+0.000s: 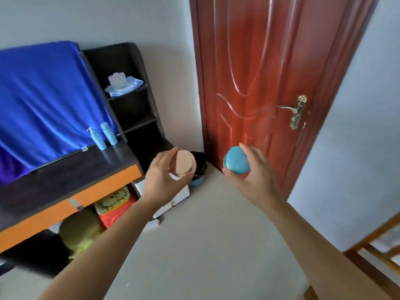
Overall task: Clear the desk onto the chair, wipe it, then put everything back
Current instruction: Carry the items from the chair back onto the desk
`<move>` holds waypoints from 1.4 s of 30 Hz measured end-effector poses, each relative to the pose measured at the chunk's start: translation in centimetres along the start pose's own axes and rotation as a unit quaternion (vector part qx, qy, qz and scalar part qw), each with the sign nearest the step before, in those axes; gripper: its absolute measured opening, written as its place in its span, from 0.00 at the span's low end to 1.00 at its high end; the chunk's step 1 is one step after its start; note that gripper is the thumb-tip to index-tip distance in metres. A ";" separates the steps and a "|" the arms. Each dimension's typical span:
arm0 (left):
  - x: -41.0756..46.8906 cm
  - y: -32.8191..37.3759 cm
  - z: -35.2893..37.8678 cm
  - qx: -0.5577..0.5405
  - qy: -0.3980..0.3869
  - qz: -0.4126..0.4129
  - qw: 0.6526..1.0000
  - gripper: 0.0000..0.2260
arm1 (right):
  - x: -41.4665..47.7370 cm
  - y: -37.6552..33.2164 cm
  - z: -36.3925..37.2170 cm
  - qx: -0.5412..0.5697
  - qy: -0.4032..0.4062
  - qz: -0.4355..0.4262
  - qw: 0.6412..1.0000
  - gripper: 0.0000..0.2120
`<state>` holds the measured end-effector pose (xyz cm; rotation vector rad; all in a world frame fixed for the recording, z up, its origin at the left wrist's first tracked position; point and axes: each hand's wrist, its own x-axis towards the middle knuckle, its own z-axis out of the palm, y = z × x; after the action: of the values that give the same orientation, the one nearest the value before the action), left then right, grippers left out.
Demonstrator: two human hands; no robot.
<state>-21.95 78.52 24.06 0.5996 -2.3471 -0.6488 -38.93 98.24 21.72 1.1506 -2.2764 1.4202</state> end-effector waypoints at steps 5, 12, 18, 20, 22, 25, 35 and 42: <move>-3.7 -10.1 -13.5 0.051 0.062 -0.072 0.994 0.36 | 0.7 -11.5 12.3 0.021 -0.079 -0.052 0.995 0.37; -6.7 -20.5 -24.6 0.069 0.139 -0.157 0.975 0.36 | 1.7 -21.8 25.6 0.020 -0.211 -0.130 0.969 0.38; -5.9 -28.2 -28.6 0.083 0.174 -0.204 0.960 0.37 | 4.5 -25.9 35.4 0.057 -0.252 -0.125 0.958 0.38; -4.2 -31.1 -29.0 0.086 0.177 -0.213 0.957 0.36 | 6.1 -26.1 39.0 0.061 -0.256 -0.122 0.957 0.38; -1.9 -34.3 -28.9 0.086 0.174 -0.221 0.956 0.36 | 8.0 -25.7 42.8 0.059 -0.259 -0.120 0.957 0.39; 2.4 -39.7 -27.8 0.082 0.161 -0.231 0.956 0.36 | 11.2 -23.9 48.9 0.047 -0.274 -0.109 0.954 0.39; 15.5 -55.3 -25.4 0.082 0.051 -0.274 0.957 0.35 | 22.3 -19.8 66.5 -0.013 -0.344 -0.030 0.938 0.39; 19.2 -64.4 -23.6 0.063 0.005 -0.343 0.937 0.35 | 24.4 -18.7 75.8 -0.052 -0.431 0.022 0.901 0.39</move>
<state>-3.51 10.87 11.44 1.5065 -2.1543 -0.7847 -26.14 18.46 9.05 1.9850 -2.8739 0.8436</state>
